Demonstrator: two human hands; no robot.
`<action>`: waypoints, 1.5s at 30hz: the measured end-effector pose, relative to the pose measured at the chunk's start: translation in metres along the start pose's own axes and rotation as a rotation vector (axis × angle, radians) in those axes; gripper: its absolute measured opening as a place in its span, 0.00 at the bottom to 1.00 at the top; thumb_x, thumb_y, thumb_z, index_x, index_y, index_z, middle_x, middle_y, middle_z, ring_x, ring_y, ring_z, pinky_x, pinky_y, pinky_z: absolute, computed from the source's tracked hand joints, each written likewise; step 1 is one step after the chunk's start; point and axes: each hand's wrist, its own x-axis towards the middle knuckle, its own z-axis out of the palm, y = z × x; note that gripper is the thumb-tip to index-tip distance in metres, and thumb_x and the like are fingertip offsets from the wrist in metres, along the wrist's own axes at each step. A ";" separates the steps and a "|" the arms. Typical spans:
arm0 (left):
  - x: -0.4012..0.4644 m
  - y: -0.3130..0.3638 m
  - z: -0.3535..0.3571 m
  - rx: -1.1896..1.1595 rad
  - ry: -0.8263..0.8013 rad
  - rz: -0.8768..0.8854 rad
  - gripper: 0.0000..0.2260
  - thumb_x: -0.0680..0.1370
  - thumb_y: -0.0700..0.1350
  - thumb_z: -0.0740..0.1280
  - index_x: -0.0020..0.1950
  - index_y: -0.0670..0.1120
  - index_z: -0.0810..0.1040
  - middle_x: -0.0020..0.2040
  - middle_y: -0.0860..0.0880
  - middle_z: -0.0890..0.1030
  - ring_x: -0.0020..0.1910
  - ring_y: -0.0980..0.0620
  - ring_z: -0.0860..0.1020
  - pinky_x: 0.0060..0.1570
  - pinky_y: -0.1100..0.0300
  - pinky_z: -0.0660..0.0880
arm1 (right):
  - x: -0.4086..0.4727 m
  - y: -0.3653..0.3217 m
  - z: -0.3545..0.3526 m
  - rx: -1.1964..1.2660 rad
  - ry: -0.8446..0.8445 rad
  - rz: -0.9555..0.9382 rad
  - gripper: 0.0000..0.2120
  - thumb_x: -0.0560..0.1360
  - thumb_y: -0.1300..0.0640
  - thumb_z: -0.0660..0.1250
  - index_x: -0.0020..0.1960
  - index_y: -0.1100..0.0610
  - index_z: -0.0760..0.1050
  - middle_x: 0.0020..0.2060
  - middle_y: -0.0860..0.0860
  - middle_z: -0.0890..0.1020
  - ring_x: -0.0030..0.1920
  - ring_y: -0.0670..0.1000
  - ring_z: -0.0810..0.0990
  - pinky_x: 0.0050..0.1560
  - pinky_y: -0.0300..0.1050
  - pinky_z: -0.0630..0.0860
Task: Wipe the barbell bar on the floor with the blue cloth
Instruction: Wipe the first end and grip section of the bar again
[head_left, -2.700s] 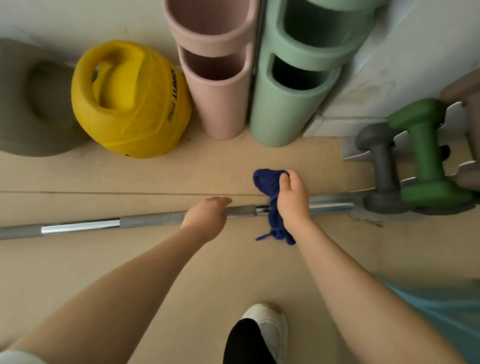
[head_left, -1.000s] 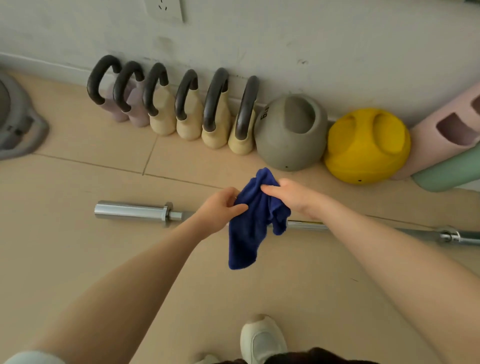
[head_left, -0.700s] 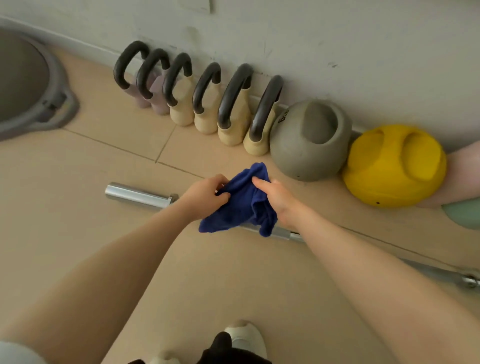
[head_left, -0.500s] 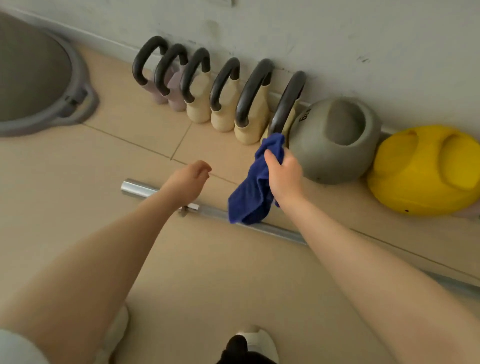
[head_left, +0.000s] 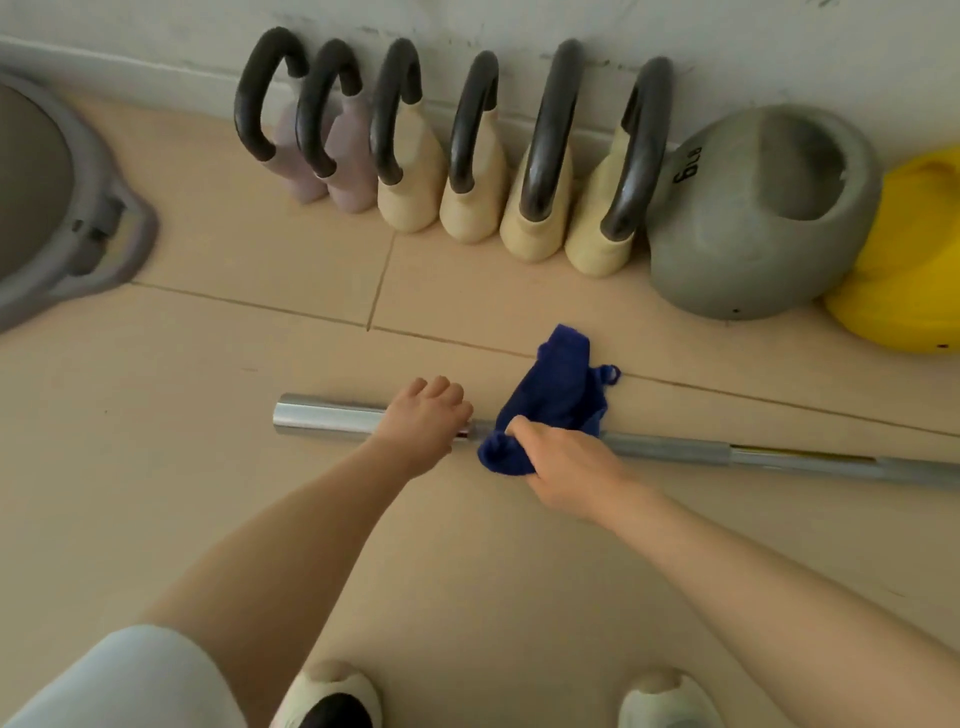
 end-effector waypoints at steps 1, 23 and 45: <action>0.002 -0.003 0.002 -0.023 0.027 -0.025 0.19 0.76 0.50 0.65 0.65 0.47 0.69 0.64 0.48 0.70 0.65 0.46 0.66 0.62 0.55 0.64 | 0.000 -0.005 0.002 -0.020 0.014 -0.025 0.10 0.79 0.60 0.55 0.60 0.58 0.65 0.56 0.55 0.76 0.51 0.59 0.78 0.37 0.47 0.63; 0.007 -0.009 0.027 -0.293 0.106 -0.078 0.14 0.49 0.44 0.81 0.22 0.47 0.76 0.31 0.47 0.77 0.25 0.49 0.74 0.27 0.64 0.59 | 0.090 0.005 0.056 -0.305 0.091 0.035 0.21 0.74 0.40 0.62 0.55 0.57 0.68 0.50 0.53 0.78 0.50 0.55 0.76 0.50 0.47 0.68; 0.013 -0.006 0.030 -0.244 0.083 -0.149 0.14 0.47 0.46 0.81 0.22 0.50 0.76 0.32 0.51 0.78 0.26 0.52 0.74 0.24 0.65 0.67 | 0.089 0.021 0.071 -0.477 0.289 -0.162 0.20 0.69 0.39 0.67 0.44 0.57 0.77 0.32 0.50 0.78 0.32 0.51 0.77 0.33 0.43 0.71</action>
